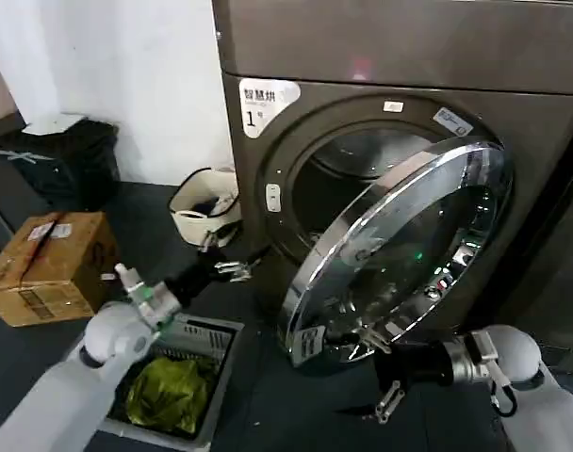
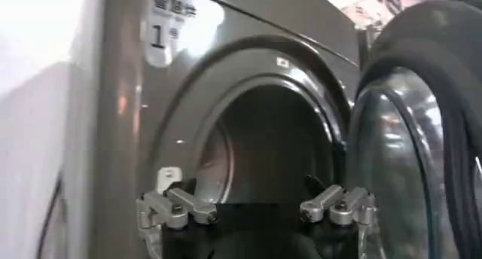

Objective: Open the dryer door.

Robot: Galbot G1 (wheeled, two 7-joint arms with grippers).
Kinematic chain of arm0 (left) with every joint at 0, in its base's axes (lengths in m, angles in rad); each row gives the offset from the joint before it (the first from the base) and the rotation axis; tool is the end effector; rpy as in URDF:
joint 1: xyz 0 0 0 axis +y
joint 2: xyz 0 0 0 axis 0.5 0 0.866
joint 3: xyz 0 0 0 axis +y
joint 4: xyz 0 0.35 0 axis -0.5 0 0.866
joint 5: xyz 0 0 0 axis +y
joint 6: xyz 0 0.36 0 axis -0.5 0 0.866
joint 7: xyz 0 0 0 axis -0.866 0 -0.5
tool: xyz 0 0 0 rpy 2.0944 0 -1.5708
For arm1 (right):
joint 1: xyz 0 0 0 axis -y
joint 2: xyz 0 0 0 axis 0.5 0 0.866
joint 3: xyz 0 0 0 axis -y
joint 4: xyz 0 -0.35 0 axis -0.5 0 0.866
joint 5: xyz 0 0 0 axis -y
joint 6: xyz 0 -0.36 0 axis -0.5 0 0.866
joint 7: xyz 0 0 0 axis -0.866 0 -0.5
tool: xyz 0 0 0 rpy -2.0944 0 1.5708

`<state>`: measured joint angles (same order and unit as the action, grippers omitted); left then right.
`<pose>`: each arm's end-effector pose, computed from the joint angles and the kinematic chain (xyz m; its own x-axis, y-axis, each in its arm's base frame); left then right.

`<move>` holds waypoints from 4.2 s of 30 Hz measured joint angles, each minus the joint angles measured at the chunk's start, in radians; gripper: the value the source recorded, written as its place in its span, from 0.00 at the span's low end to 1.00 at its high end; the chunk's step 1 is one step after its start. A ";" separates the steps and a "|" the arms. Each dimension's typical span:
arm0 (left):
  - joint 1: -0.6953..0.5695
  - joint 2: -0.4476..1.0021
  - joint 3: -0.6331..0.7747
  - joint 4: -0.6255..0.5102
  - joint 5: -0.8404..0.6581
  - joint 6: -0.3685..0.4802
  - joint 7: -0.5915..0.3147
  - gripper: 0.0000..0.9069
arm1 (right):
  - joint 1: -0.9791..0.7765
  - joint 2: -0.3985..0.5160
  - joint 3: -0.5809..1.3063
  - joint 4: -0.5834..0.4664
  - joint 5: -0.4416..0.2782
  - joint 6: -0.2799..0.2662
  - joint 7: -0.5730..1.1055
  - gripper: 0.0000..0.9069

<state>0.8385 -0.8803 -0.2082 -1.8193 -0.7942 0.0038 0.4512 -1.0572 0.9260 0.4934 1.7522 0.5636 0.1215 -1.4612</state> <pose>0.3806 0.0831 -0.1959 -0.6353 0.7477 -0.1932 0.7584 0.6512 0.0263 0.3516 -0.1628 -0.2378 0.0168 -0.9981 0.0586 -0.9694 -0.0306 -0.2435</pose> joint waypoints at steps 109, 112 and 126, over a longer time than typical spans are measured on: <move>-0.506 -0.425 0.823 0.266 0.004 -0.035 0.014 1.00 | -0.570 0.053 1.837 0.069 -0.238 -0.248 1.384 1.00; -0.513 -0.450 0.833 0.287 0.005 -0.036 0.011 1.00 | -0.592 0.058 1.879 0.073 -0.266 -0.269 1.378 1.00; -0.529 -0.572 0.851 0.387 0.025 -0.044 -0.008 1.00 | -0.676 0.078 2.037 0.085 -0.337 -0.318 1.398 1.00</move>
<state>0.3097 -1.4525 0.6429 -1.4324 -0.7696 -0.0398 0.4436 -1.7332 1.0041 2.5302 1.8370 0.2265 -0.1964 -0.0629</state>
